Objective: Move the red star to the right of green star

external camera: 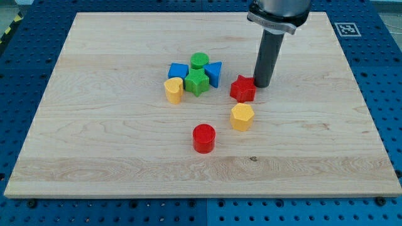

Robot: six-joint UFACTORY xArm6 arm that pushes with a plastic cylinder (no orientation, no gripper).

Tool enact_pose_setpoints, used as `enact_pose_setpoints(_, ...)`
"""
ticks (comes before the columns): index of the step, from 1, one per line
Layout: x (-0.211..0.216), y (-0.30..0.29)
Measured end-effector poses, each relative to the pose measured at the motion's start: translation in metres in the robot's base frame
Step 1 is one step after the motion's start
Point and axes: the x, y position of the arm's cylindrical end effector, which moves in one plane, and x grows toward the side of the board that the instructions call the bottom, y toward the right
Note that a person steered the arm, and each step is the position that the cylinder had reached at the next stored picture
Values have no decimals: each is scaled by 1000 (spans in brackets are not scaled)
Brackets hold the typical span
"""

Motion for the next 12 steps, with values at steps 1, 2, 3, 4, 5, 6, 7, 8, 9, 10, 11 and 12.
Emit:
enact_pose_setpoints(1, -3, -4)
enact_pose_setpoints(2, -2, -9)
enact_pose_setpoints(3, 14, -1)
enact_pose_setpoints(4, 50, 19)
enact_pose_setpoints(5, 74, 33)
enact_pose_setpoints(6, 83, 43)
enact_pose_setpoints(7, 83, 27)
enact_pose_setpoints(8, 74, 5)
enact_pose_setpoints(9, 54, -14)
enact_pose_setpoints(10, 32, -21)
enact_pose_setpoints(11, 12, -21)
enact_pose_setpoints(12, 6, -27)
